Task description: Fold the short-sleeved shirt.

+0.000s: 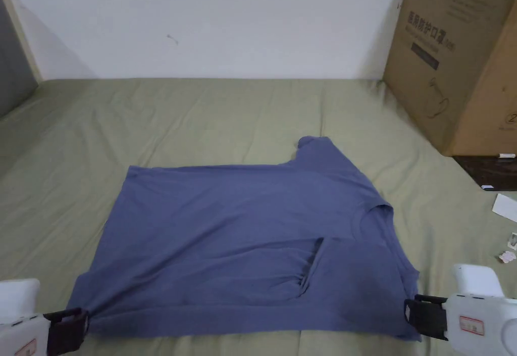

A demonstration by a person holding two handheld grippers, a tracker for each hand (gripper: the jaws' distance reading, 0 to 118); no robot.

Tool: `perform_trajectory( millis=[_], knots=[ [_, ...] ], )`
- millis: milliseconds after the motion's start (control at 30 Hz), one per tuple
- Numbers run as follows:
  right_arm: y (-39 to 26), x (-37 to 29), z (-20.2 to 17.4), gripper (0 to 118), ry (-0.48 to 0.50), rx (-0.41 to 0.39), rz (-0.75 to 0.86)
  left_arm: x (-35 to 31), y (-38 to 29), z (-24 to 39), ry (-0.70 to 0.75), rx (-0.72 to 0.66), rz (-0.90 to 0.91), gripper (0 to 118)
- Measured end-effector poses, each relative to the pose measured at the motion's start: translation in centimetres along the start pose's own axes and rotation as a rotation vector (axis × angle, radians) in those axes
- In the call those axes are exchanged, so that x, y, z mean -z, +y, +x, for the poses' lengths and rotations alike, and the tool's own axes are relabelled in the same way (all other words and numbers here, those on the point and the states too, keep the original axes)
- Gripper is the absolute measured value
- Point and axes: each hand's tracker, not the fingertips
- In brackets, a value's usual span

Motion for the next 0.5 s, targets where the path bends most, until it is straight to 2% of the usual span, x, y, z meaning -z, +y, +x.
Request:
perform_trajectory(
  millis=[33,67,100,133,233,333,367,400,433,467,500],
  knots=[
    [-0.1,-0.1,-0.2,60,0.021,0.007,0.009,-0.4,-0.2,0.0,-0.026,-0.014,-0.005,76],
    [-0.2,-0.1,-0.5,54,0.025,-0.004,0.013,-0.6,-0.5,0.1,-0.042,-0.019,-0.002,64],
    [-0.4,0.1,-0.8,36,0.032,-0.019,0.012,-0.7,-0.8,0.1,-0.047,-0.029,0.000,42],
    [-0.6,0.5,-1.2,5,0.039,-0.019,0.001,-0.6,-1.2,0.2,-0.043,-0.030,-0.002,0],
    [-1.8,1.9,-1.8,3,0.091,0.012,-0.072,0.3,-2.2,-0.1,-0.049,-0.048,-0.055,0],
    [-2.6,2.8,-2.2,3,0.079,0.011,-0.082,0.5,-2.5,-0.3,-0.040,-0.063,-0.057,0],
    [-2.8,3.0,-2.3,3,0.075,0.009,-0.086,0.6,-2.3,-0.5,-0.032,-0.061,-0.057,2],
    [-2.7,3.0,-2.3,3,0.076,0.008,-0.093,0.8,-2.0,-0.8,-0.015,-0.059,-0.051,19],
    [-2.7,3.2,-2.3,3,0.082,0.006,-0.099,1.1,-1.6,-1.0,-0.001,-0.053,-0.051,58],
    [-2.6,3.3,-2.2,3,0.083,0.008,-0.101,1.6,-1.2,-1.0,0.020,-0.046,-0.065,82],
    [-2.5,3.5,-2.1,3,0.082,0.013,-0.104,2.3,-0.8,-1.2,0.013,-0.049,-0.078,93]
  ],
)
